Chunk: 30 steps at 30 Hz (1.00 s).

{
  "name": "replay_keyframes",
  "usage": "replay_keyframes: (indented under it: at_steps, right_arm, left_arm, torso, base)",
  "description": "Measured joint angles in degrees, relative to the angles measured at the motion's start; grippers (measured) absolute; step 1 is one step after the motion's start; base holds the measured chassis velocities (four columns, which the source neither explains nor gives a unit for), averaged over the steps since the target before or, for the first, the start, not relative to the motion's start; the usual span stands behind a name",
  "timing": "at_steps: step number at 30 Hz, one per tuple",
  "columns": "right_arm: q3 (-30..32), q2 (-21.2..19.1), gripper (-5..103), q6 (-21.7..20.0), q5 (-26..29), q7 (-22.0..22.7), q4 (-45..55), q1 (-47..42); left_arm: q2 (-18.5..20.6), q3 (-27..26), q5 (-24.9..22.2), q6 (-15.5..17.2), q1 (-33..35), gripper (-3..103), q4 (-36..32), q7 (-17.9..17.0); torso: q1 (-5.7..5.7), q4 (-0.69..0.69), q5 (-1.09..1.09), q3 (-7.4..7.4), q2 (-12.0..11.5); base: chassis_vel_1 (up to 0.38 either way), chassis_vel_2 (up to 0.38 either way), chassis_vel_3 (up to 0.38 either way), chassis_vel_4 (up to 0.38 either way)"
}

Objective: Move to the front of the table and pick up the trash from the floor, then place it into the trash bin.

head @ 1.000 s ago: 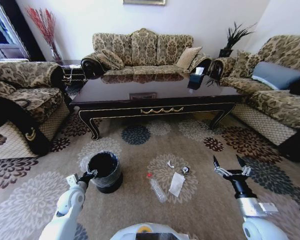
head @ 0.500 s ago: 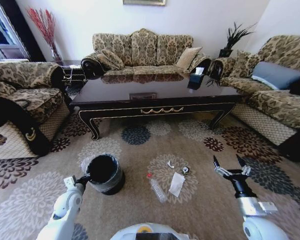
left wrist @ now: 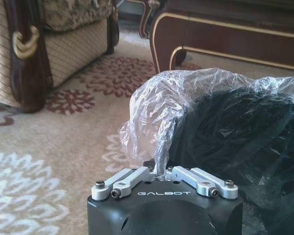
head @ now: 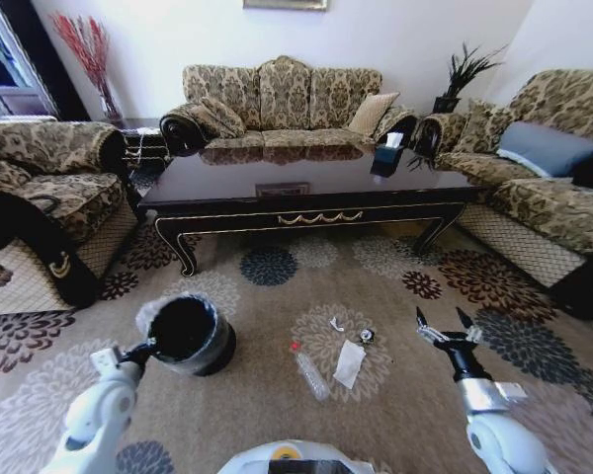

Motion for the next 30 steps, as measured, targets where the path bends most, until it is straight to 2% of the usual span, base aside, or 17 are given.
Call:
replay_keyframes:
  at_steps: [4, 6, 7, 9, 11, 13, 15, 22, 24, 30]
  right_arm:
    - [-4.3, -1.4, 100, -2.8, 5.1, 1.3, -2.5, 4.0]
    - [-9.0, -2.0, 100, -6.1, 13.0, 3.7, -5.1, 8.7]
    - [-9.0, -2.0, 100, -6.1, 13.0, 3.7, -5.1, 8.7]
    - [-11.4, -2.0, 100, -7.7, 16.7, 5.2, -7.0, 11.2]
    - [-15.1, -1.5, 100, -11.4, 22.1, 7.9, -11.2, 15.6]
    - [-15.9, -1.3, 100, -12.4, 23.4, 8.8, -12.3, 16.6]
    - [-18.3, -0.1, 100, -15.8, 27.8, 12.9, -16.4, 21.1]
    - [-21.2, 2.0, 100, -19.5, 32.0, 16.6, -23.5, 27.4]
    - [-22.2, 3.2, 100, -21.3, 34.2, 18.9, -27.3, 30.4]
    - [-22.7, 4.5, 100, -23.5, 36.4, 20.9, -31.8, 33.3]
  left_arm:
    - [-1.2, -2.1, -0.3, 0.0, 2.4, 3, -3.3, 0.1]
    - [-2.6, -3.9, -0.3, 0.1, 4.6, 3, -5.9, 0.1]
    - [-2.6, -3.9, -0.3, 0.1, 4.6, 3, -5.9, 0.1]
    - [-3.1, -4.7, -0.2, 0.2, 5.7, 3, -6.9, 0.1]
    - [-3.9, -6.6, -0.1, 0.3, 8.0, 3, -8.9, 0.0]
    - [-4.1, -7.3, -0.2, 0.3, 8.7, 3, -9.5, 0.0]
    - [-4.5, -9.1, -0.7, 0.3, 10.6, 3, -11.1, 0.0]
    - [-5.5, -10.9, -1.2, 0.3, 12.7, 3, -13.1, 0.0]
    - [-6.1, -11.2, -1.2, 0.3, 13.5, 3, -13.7, 0.0]
    - [-6.3, -12.2, -1.3, 0.3, 14.2, 3, -14.2, 0.0]
  torso:
    - [0.00, -0.01, 0.00, 0.00, 0.0]
    - [0.00, 0.00, -0.01, 0.00, 0.0]
    - [0.00, 0.00, -0.01, 0.00, 0.0]
    - [0.00, 0.00, 0.00, 0.00, 0.0]
    - [0.00, 0.00, -0.01, 0.00, 0.0]
    - [0.00, 0.00, 0.01, 0.00, 0.0]
    - [0.00, 0.00, 0.00, 0.00, 0.0]
    - [0.00, 0.00, -0.02, -0.01, 0.0]
    - [0.00, -0.01, 0.02, 0.00, 0.0]
    - [0.00, 0.00, 0.01, 0.00, 0.0]
  base:
    - [0.000, 0.000, 0.000, 0.000]
    - [0.000, 0.000, 0.000, 0.000]
    - [0.000, 0.000, 0.000, 0.000]
    - [0.000, 0.000, 0.000, 0.000]
    - [0.000, 0.000, 0.000, 0.000]
    - [0.000, 0.000, 0.000, 0.000]
    - [0.000, 0.000, 0.000, 0.000]
    - [0.000, 0.000, 0.000, 0.000]
    - [0.000, 0.000, 0.000, 0.000]
    - [0.000, 0.000, 0.000, 0.000]
